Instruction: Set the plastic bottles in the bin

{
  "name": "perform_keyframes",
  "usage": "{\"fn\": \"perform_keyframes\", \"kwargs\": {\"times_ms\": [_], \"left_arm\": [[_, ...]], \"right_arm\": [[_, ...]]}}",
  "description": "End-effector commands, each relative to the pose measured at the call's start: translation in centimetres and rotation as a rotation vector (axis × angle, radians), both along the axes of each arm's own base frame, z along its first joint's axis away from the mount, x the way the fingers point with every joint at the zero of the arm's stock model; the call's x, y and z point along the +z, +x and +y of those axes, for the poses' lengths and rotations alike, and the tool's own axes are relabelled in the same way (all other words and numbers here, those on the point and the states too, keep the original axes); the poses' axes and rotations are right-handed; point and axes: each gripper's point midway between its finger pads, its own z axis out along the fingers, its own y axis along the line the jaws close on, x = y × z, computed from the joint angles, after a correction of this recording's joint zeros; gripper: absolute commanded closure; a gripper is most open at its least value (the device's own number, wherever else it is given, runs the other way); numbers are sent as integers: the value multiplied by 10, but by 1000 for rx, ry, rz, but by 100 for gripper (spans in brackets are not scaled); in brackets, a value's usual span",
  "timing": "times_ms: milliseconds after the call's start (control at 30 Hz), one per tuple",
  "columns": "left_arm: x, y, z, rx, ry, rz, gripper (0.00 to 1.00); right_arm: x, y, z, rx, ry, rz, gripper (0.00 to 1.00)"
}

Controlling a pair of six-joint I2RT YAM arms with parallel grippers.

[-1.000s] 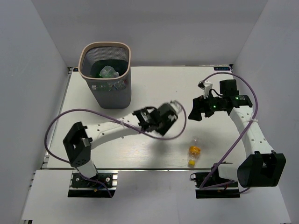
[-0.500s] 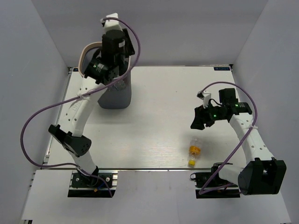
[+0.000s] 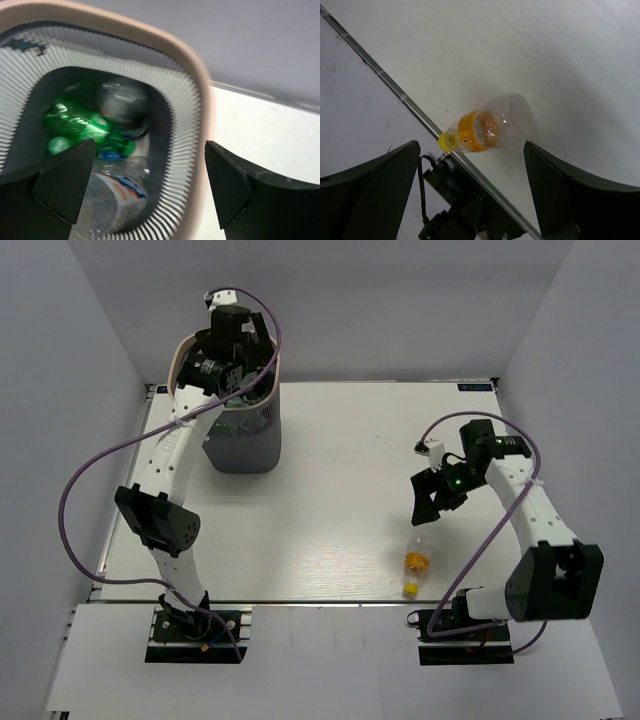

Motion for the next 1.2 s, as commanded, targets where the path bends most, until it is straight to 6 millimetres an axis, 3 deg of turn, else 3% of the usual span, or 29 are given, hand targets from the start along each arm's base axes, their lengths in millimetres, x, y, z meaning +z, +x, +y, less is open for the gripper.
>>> {"fn": "perform_keyframes", "kwargs": {"times_ms": [0,33,67,100,133,200,233,267,300,333,367,400,433,533,800,1167], "left_arm": [[83,-44,-33,-245,-51,-179,0],[72,-46,-41,-298,-59,-173,0],[73,-55,-48,-368,-56,-193,0],[94,-86,-65,-501,-105,-248,0],[68,-94,-72,-559,-108,-205,0],[71,-124,-98,-735,-160,-239,0],[49,-133,-101,-767,-168,-189,0],[56,-155,-108,-843,-190,-210,0],[50,-165,-111,-871,-197,-195,0],[29,-172,-111,-884,-202,-149,0],[35,-189,-111,-910,-218,-172,0],[30,-197,-112,-936,-226,-169,0],[13,-204,-112,-942,-228,-132,0],[-2,-229,-114,-989,-250,-95,0],[-29,-261,-122,-1059,-284,-9,0],[-47,-269,-138,-1082,-290,47,0]], "right_arm": [[-13,-26,-12,22,-90,176,10],[-15,-28,-12,24,-101,192,10],[-21,-33,-15,18,-135,236,10],[-24,-34,-15,20,-148,268,10],[-27,-35,-16,17,-158,287,10],[-36,-38,-20,14,-201,326,10],[-38,-39,-20,6,-210,346,10],[-44,-40,-24,0,-254,370,10],[-46,-40,-26,-5,-264,377,10],[-47,-41,-27,-6,-272,385,10],[-50,-42,-27,-3,-279,408,10],[-52,-42,-27,-3,-282,413,10],[-54,-42,-29,-12,-295,432,10],[-59,-42,-31,-18,-305,461,10],[-74,-43,-27,12,-302,558,10],[-94,-43,-18,64,-326,641,10]]}}
